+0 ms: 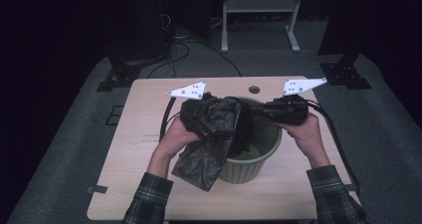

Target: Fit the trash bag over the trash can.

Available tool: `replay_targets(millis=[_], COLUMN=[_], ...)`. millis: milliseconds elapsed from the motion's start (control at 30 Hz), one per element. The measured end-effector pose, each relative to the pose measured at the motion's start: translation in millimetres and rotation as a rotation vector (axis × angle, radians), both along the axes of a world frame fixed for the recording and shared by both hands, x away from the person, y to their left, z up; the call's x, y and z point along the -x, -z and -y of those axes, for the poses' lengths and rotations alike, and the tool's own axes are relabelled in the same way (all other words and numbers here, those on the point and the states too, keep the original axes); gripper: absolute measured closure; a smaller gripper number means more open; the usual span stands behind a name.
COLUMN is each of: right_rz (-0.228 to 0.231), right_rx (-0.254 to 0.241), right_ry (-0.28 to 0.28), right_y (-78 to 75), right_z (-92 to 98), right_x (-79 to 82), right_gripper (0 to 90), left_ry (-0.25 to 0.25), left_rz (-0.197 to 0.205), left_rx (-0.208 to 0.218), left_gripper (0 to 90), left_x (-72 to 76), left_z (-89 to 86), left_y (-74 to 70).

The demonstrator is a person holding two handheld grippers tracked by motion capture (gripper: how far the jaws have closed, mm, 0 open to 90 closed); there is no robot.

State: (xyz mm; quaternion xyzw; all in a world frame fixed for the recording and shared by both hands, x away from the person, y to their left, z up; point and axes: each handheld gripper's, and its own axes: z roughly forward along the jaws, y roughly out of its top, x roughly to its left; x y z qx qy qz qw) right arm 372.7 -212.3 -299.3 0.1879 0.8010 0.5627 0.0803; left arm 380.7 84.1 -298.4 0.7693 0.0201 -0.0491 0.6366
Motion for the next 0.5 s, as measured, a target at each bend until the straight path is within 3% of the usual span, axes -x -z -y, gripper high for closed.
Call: replay_targets(millis=[33,233,500], right_rz=[-0.002,-0.026,-0.038], right_rx=[0.006,0.026,0.039], right_ry=[0.002,0.027,0.07], right_y=[-0.1,-1.7,0.9], right_z=[1.2,14.3,25.4], right_x=[0.3,1.8,-1.2], right_gripper=[90.0,90.0,90.0], left_ry=[-0.006,-0.06,-0.117], left_rz=[0.002,0.006,-0.013], left_rx=[0.002,0.014,-0.005], left_gripper=[0.0,0.0,0.0], left_x=[0.1,2.4,15.8], left_z=[-4.2,-28.7,-66.7], left_y=[-0.9,-3.8,11.5])
